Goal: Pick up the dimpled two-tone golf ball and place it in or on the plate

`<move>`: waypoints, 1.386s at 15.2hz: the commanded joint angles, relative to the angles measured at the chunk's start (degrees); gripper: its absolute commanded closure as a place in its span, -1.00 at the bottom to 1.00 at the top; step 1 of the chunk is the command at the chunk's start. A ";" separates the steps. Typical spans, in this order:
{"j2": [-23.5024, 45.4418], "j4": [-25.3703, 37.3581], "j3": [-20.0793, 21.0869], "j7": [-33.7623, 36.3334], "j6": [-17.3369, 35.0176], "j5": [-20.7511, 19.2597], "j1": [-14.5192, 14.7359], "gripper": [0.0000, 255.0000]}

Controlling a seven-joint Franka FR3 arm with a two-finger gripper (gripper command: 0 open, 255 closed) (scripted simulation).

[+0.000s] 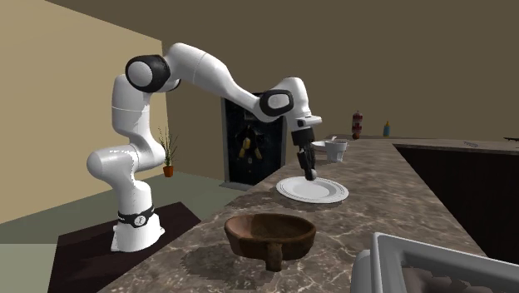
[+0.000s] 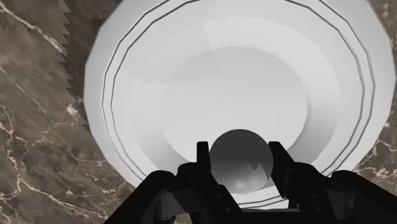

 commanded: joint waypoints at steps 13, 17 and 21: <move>1.28 -1.76 -0.49 1.22 2.74 -1.47 0.21 -1.00; 1.28 -1.76 -0.49 1.22 2.74 -1.47 0.21 -1.00; -3.33 -0.21 0.85 -1.25 -2.40 2.51 -0.54 -1.00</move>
